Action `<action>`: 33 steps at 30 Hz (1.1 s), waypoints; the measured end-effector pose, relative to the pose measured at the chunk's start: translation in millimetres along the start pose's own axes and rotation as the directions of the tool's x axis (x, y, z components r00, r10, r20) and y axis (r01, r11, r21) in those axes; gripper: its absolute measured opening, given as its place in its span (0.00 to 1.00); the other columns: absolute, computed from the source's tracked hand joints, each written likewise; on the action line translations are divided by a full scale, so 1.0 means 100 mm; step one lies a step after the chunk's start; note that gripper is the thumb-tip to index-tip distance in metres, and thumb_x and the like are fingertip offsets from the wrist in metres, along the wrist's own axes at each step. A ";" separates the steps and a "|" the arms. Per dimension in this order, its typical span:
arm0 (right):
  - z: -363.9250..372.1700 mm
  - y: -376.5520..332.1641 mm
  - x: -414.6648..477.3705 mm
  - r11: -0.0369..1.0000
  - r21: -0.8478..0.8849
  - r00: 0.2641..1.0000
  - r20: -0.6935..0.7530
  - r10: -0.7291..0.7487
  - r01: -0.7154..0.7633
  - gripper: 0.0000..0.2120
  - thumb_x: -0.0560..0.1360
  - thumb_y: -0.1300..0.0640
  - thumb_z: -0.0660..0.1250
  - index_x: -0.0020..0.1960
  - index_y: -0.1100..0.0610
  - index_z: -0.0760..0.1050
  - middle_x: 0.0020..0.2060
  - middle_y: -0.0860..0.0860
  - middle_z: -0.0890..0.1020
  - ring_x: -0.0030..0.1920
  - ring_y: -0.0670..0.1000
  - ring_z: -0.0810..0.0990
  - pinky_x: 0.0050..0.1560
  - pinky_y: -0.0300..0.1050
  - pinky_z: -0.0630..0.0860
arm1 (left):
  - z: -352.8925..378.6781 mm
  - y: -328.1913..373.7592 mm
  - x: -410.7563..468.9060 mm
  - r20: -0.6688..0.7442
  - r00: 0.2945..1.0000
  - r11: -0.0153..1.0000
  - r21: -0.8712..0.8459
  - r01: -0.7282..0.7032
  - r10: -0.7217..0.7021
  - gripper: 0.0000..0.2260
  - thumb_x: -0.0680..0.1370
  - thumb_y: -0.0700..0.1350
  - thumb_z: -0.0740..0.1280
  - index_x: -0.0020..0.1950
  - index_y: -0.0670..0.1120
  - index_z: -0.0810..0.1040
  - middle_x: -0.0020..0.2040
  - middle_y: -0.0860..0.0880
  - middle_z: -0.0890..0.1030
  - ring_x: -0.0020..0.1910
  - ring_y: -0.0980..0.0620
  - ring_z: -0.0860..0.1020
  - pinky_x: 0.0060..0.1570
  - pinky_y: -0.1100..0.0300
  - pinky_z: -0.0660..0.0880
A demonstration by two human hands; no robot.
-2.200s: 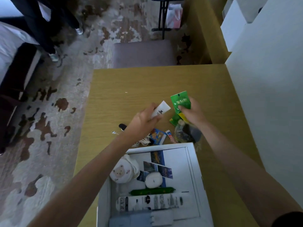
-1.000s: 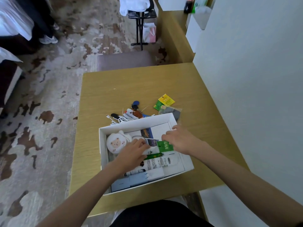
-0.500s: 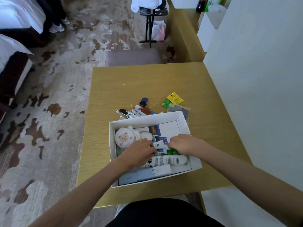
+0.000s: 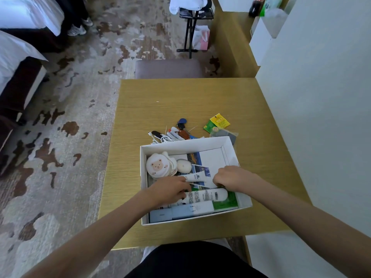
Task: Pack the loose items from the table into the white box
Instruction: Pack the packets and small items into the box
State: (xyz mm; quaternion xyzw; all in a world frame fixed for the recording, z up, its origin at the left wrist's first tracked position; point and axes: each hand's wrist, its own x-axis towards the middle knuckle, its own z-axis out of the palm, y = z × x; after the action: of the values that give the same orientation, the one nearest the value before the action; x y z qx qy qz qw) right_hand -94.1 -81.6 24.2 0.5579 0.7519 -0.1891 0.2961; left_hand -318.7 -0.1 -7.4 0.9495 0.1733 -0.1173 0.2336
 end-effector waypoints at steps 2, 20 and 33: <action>0.00 0.00 0.00 0.999 0.051 1.000 0.022 -0.006 0.005 0.08 0.72 0.69 0.60 0.42 0.57 0.72 0.39 0.55 0.73 0.39 0.55 0.72 0.38 0.49 0.68 | 0.04 0.00 -0.02 -0.067 0.997 0.998 0.052 -0.032 0.036 0.14 0.78 0.49 0.62 0.63 0.51 0.76 0.60 0.51 0.74 0.60 0.52 0.71 0.51 0.56 0.74; -0.23 0.28 -0.12 0.859 0.510 0.703 -0.597 0.386 -0.039 0.15 0.79 0.46 0.61 0.58 0.53 0.78 0.51 0.47 0.81 0.51 0.47 0.77 0.45 0.42 0.73 | -0.61 -0.08 0.33 -0.456 0.884 0.981 -0.193 0.013 -0.101 0.08 0.79 0.45 0.61 0.53 0.46 0.79 0.51 0.50 0.81 0.46 0.50 0.79 0.43 0.57 0.74; -0.27 1.58 0.83 0.316 0.938 0.687 -0.136 0.714 -0.143 0.12 0.77 0.57 0.65 0.55 0.64 0.77 0.50 0.60 0.82 0.51 0.60 0.80 0.49 0.51 0.74 | -0.93 -0.54 2.04 -0.057 0.890 0.871 -0.245 0.427 -0.452 0.11 0.77 0.44 0.58 0.56 0.44 0.75 0.52 0.44 0.80 0.50 0.43 0.79 0.48 0.51 0.77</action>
State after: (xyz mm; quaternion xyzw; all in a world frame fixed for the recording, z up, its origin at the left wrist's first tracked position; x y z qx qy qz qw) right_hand 33.2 43.8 -2.5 0.8410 0.4014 -0.2910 -0.2167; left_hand -140.5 145.7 -11.2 0.8574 0.4099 -0.0932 0.2970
